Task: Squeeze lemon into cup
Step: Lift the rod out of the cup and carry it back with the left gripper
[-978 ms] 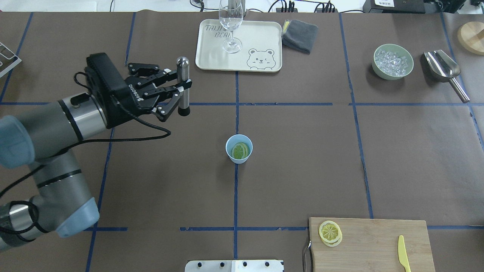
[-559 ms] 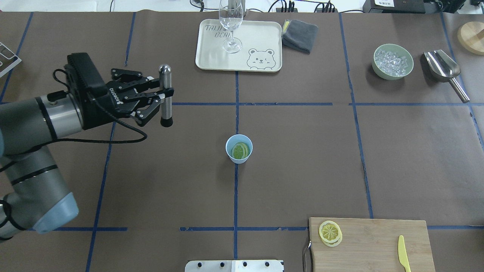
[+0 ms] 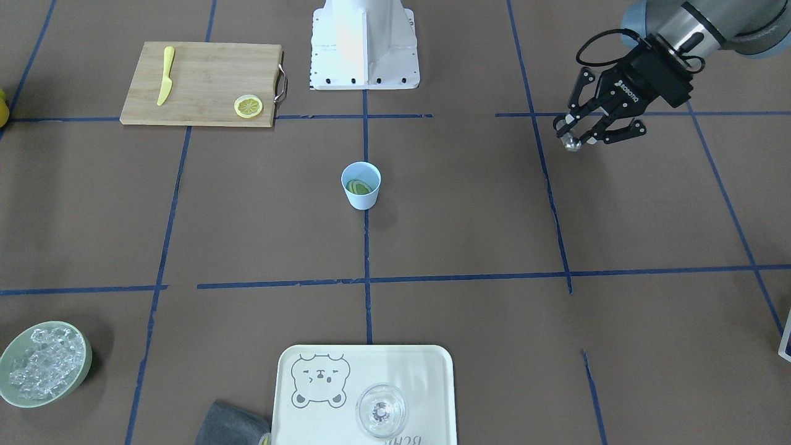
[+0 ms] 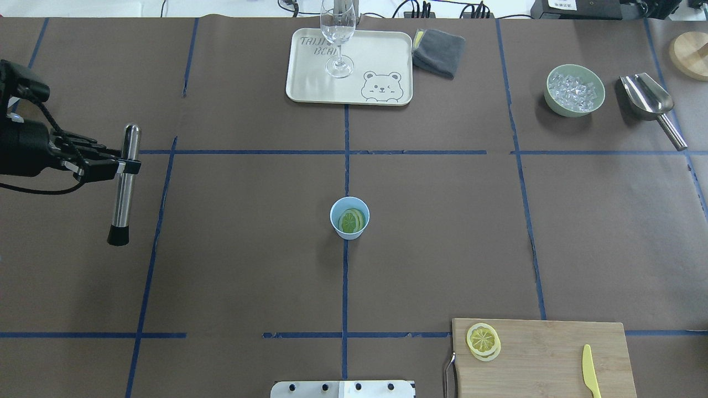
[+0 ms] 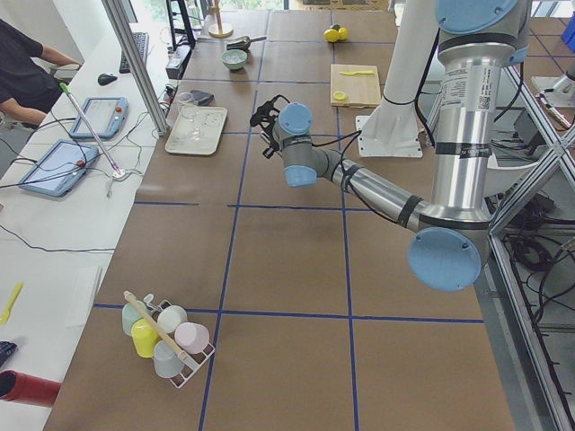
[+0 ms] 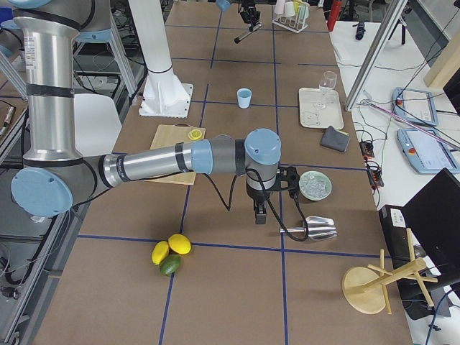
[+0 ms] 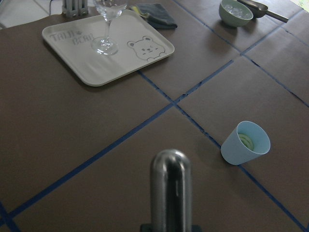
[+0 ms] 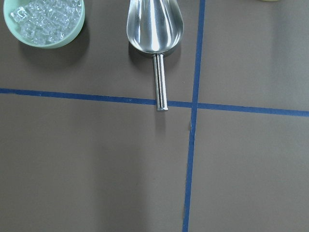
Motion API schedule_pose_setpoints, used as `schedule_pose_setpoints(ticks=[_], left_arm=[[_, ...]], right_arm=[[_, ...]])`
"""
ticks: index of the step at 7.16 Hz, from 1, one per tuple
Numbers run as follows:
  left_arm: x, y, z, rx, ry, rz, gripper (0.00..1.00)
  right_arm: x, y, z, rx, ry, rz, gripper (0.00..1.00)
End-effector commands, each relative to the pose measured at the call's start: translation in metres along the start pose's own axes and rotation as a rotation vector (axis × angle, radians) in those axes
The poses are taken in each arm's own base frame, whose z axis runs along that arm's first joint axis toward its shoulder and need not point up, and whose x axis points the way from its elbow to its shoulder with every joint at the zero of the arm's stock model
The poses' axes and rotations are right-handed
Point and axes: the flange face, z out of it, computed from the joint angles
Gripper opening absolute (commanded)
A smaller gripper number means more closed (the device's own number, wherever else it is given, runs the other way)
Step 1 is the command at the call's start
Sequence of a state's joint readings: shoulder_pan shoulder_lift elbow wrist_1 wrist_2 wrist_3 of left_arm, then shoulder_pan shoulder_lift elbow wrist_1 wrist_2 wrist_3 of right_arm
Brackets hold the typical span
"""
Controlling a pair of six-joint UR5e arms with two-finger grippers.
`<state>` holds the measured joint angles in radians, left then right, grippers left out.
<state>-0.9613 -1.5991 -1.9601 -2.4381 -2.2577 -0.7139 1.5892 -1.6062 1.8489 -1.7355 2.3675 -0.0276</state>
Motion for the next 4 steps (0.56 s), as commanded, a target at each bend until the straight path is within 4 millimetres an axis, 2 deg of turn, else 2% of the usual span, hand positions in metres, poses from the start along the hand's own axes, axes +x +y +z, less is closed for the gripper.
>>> schedule_pose_setpoints(ticks=[1, 4], left_arm=[[-0.026, 0.003, 0.007, -0.102, -0.11, -0.161, 0.0], [-0.078, 0.029, 0.034, -0.262, -0.257, -0.35, 0.0]], right_arm=[[-0.004, 0.0, -0.004, 0.009, 0.002, -0.009, 1.0], [-0.009, 0.0, -0.009, 0.017, 0.004, -0.018, 1.0]])
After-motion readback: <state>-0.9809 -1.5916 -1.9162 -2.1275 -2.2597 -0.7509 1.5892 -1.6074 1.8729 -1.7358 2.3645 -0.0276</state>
